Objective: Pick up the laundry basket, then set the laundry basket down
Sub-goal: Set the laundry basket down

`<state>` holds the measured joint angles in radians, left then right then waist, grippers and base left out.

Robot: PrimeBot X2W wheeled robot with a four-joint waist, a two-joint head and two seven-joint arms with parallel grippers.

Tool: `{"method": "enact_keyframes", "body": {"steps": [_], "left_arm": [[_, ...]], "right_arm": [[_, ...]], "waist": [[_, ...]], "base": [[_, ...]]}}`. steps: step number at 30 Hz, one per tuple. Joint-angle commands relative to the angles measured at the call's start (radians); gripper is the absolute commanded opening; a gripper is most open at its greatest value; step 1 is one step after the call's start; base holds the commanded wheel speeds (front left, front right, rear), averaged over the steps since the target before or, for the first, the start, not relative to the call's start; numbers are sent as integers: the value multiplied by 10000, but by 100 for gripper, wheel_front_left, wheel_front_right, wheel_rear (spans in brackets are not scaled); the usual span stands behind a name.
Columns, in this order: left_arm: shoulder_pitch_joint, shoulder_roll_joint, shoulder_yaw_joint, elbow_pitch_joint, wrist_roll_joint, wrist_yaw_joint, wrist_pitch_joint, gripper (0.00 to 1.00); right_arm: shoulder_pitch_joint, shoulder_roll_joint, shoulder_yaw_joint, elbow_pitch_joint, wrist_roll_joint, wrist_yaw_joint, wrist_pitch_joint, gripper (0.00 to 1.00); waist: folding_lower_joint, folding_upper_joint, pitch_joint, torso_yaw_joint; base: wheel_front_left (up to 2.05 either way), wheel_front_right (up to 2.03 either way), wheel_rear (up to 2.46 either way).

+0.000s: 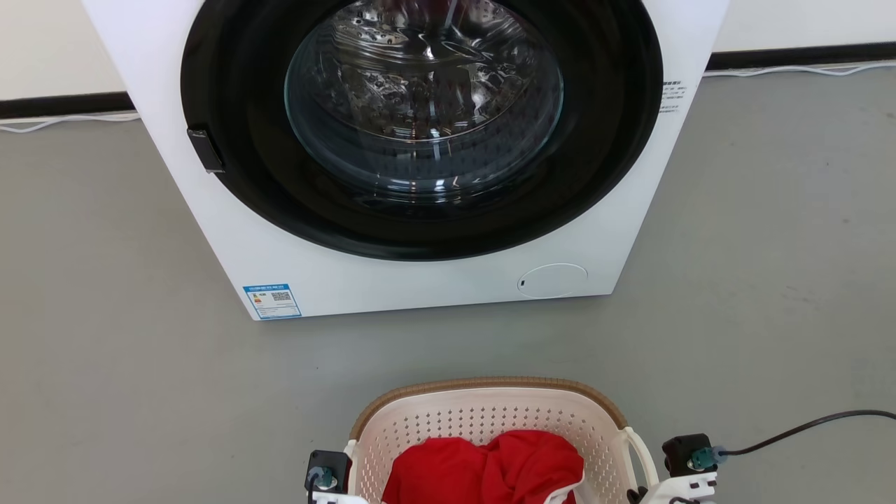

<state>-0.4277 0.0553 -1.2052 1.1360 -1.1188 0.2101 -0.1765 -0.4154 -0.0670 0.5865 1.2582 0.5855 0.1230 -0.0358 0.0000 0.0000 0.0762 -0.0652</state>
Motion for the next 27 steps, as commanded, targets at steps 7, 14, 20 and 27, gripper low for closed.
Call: {"method": "enact_keyframes", "body": {"steps": [7,14,20,27], "left_arm": [[-734,-51,-36,-180,-68,38,-229,0],[-1798,-51,357,-256,-241,246,-672,0],[-2882,-51,824,-174,-40,429,-838,0],[-3878,86,1636,-518,837,736,-849,0]], "right_arm": [[-478,168,283,-130,53,77,-390,0],[-1543,167,202,-49,-290,77,-1135,0],[-2512,23,22,17,-527,77,-1685,0],[-3362,-295,-26,-230,-657,77,-2016,0]], "waist": [[0,0,277,81],[0,0,1511,151],[0,0,3026,147],[0,0,4668,146]], "base": [[0,0,0],[0,0,0],[0,0,0],[0,0,0]]}}
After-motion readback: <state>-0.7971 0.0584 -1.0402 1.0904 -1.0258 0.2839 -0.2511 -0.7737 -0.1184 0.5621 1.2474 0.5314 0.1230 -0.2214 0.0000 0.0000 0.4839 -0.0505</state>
